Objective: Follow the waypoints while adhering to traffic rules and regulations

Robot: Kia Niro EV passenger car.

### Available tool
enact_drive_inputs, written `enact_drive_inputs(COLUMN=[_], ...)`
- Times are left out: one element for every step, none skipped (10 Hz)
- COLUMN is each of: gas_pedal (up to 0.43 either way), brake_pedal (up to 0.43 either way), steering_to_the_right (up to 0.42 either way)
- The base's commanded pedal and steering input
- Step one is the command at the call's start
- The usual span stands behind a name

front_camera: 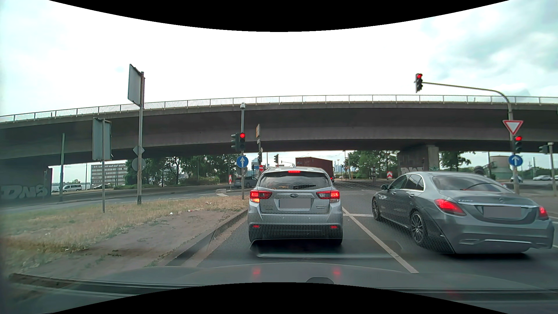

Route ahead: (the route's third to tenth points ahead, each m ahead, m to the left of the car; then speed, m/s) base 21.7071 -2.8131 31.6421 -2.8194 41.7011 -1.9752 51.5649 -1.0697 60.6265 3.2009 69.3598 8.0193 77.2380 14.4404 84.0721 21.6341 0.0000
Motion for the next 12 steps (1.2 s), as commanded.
enact_drive_inputs(gas_pedal=[0.000,0.000,0.000,0.000,0.000,0.000,0.000,0.000,0.000,0.000,0.000,0.000], brake_pedal=[0.256,0.256,0.256,0.256,0.262,0.256,0.262,0.256,0.256,0.256,0.256,0.262], steering_to_the_right=[-0.001,-0.001,-0.001,-0.001,-0.001,-0.001,-0.001,-0.001,-0.001,-0.001,-0.001,-0.001])
